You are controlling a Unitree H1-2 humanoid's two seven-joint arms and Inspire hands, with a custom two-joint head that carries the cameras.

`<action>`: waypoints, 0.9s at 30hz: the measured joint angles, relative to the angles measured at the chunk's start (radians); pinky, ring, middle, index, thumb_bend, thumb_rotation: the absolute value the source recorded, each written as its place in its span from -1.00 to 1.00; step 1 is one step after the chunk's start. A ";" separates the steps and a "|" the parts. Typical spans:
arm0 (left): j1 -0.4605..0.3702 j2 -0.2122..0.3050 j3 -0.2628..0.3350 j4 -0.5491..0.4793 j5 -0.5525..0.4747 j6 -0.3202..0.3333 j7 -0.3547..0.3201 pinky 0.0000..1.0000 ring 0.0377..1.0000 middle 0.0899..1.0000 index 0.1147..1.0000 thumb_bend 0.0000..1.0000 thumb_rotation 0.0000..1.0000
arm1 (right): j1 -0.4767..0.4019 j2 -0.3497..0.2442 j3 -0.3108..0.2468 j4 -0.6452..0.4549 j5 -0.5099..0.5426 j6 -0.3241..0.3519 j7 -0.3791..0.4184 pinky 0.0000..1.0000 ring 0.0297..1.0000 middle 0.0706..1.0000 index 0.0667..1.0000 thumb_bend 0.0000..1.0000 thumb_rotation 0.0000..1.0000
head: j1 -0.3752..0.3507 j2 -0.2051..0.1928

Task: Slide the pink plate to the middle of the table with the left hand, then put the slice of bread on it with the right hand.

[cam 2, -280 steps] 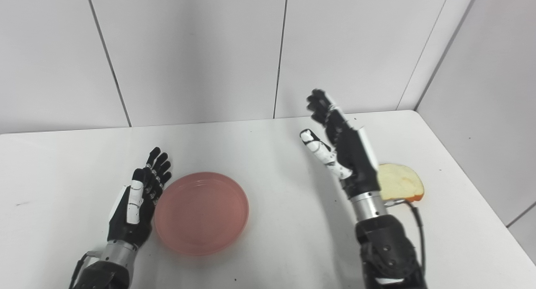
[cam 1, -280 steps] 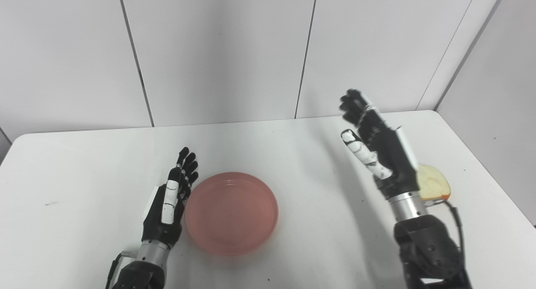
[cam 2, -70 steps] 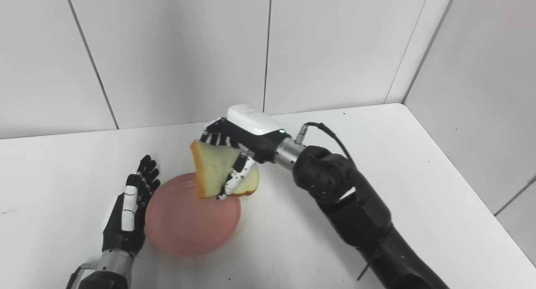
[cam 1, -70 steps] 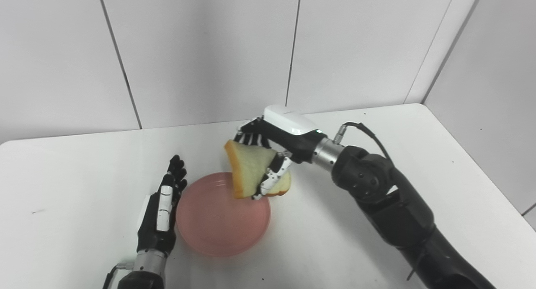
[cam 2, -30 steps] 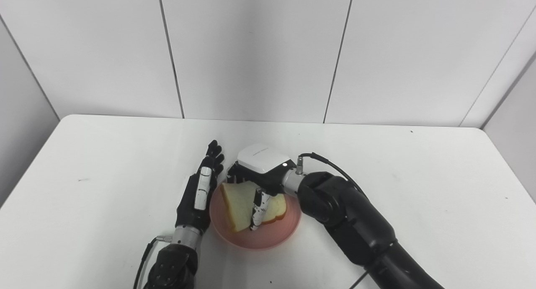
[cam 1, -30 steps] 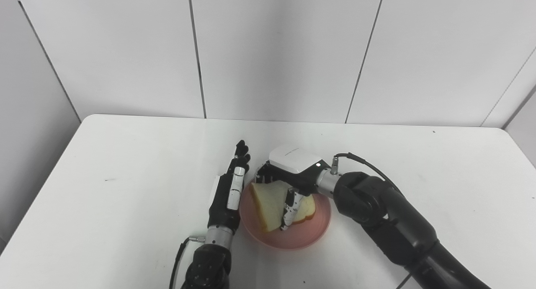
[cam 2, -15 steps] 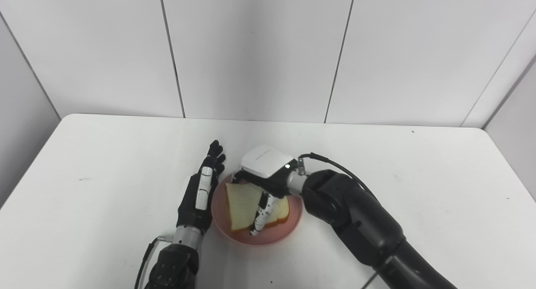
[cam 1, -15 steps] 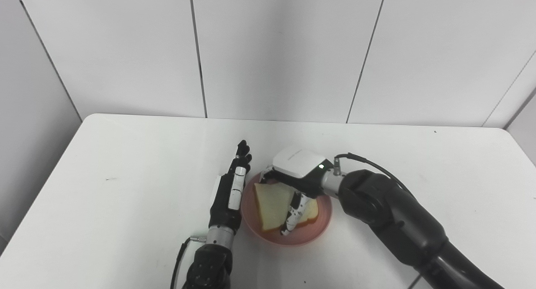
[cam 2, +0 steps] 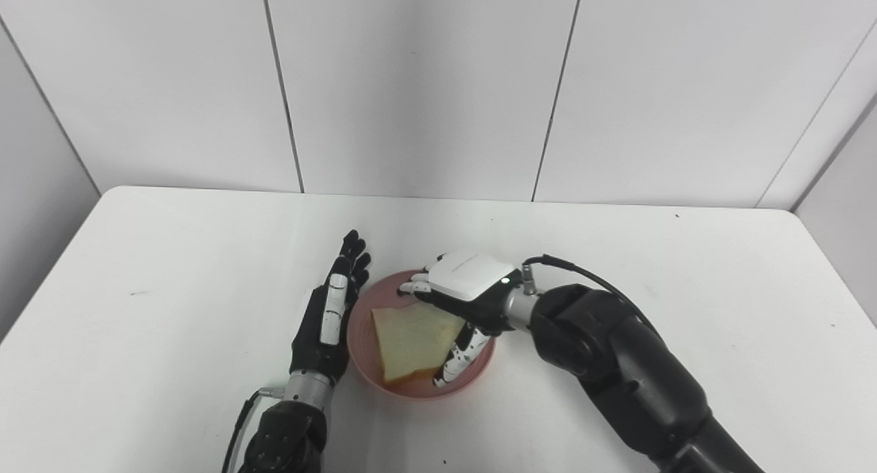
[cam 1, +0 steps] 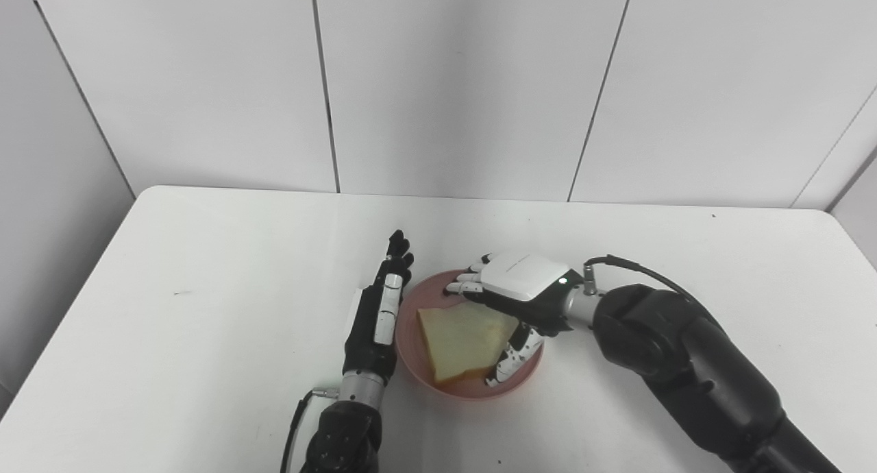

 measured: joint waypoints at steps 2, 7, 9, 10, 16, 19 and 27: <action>0.000 0.000 0.000 0.000 0.000 0.000 -0.001 1.00 0.98 0.99 0.91 0.39 1.00 | 0.014 0.000 -0.032 0.001 0.049 -0.001 -0.008 1.00 0.94 0.87 0.82 0.85 -0.11 | -0.002 0.000; 0.002 0.001 -0.001 -0.003 -0.011 0.001 -0.005 1.00 0.99 0.99 0.92 0.40 1.00 | 0.066 0.006 -0.138 0.008 0.197 -0.006 -0.079 0.98 0.96 0.94 0.87 0.88 -0.16 | -0.005 -0.002; 0.003 0.003 -0.001 -0.004 -0.012 0.001 -0.010 1.00 0.99 1.00 0.93 0.41 1.00 | 0.091 0.012 -0.178 0.009 0.251 -0.008 -0.124 0.95 0.96 0.97 0.90 0.90 -0.12 | -0.006 0.000; 0.004 0.003 -0.001 -0.005 -0.012 0.001 -0.012 1.00 0.99 1.00 0.93 0.41 1.00 | 0.106 0.016 -0.196 0.012 0.275 -0.009 -0.149 0.90 0.97 0.99 0.95 0.89 -0.06 | -0.008 0.000; 0.009 0.009 -0.001 -0.015 -0.012 0.001 -0.015 1.00 1.00 1.00 0.93 0.38 1.00 | 0.213 0.075 -0.312 0.106 0.428 -0.103 -0.335 0.74 1.00 1.00 1.00 0.73 0.30 | -0.011 0.000; 0.012 0.018 -0.002 -0.021 -0.012 0.001 -0.016 1.00 1.00 1.00 0.92 0.36 1.00 | 0.273 0.132 -0.378 0.145 0.551 -0.139 -0.403 0.88 1.00 1.00 1.00 0.63 0.47 | -0.011 -0.003; 0.032 0.026 -0.005 -0.047 -0.012 -0.001 -0.027 1.00 1.00 1.00 0.91 0.33 1.00 | 0.363 0.286 -0.444 0.148 0.764 -0.182 -0.510 1.00 1.00 1.00 1.00 0.48 0.72 | -0.018 -0.011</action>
